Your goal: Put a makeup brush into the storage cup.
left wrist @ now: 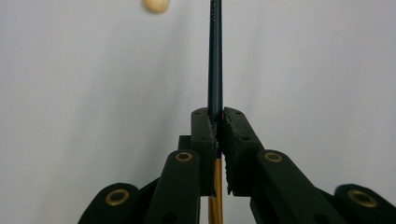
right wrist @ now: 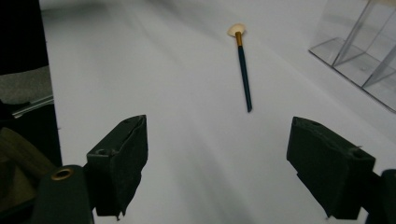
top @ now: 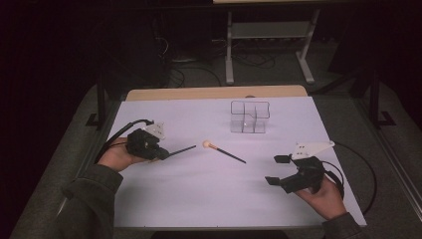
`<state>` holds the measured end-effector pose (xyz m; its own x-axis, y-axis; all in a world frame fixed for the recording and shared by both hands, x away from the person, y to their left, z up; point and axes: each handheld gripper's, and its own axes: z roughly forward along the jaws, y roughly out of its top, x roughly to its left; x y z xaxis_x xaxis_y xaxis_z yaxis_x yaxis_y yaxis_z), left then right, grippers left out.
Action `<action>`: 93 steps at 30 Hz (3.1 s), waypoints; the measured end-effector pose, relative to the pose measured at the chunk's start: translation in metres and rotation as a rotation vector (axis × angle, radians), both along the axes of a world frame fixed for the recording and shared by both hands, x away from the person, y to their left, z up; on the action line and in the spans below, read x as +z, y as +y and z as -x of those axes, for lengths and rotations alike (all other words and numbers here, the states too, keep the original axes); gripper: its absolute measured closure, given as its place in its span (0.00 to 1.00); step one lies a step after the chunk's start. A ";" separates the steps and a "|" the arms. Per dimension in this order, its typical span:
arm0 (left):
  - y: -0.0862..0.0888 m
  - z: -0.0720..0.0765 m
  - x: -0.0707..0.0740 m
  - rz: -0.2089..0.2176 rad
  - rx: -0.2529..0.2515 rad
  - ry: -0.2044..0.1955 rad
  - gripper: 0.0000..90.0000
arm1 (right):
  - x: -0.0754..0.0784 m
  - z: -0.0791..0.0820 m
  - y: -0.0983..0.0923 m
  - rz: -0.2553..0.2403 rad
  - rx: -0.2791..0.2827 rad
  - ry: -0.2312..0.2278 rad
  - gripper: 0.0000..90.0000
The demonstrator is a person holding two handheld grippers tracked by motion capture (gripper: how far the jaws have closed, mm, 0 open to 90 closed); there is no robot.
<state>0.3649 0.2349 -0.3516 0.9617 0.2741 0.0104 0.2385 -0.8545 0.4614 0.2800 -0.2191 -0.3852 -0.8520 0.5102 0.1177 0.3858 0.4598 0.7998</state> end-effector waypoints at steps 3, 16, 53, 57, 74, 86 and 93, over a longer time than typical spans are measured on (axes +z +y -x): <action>-0.001 0.006 0.009 0.024 -0.023 -0.014 0.92 | 0.007 -0.002 0.002 0.013 0.012 0.007 0.23; -0.013 0.022 0.030 0.024 -0.075 -0.054 0.92 | 0.041 -0.008 0.018 0.065 0.058 -0.032 0.25; -0.096 0.062 0.037 0.001 -0.282 -0.101 0.92 | 0.081 -0.031 0.075 0.185 0.277 -0.004 0.32; -0.103 0.064 0.034 0.005 -0.294 -0.097 0.92 | 0.074 -0.032 0.083 0.204 0.319 -0.003 0.36; -0.126 0.071 0.023 -0.012 -0.337 -0.098 0.92 | 0.054 -0.032 0.103 0.215 0.410 0.049 0.47; -0.138 0.073 0.019 -0.025 -0.364 -0.092 0.92 | 0.038 -0.031 0.118 0.217 0.471 0.110 0.63; -0.144 0.075 0.018 -0.031 -0.384 -0.092 0.92 | 0.031 -0.031 0.123 0.221 0.526 0.129 0.75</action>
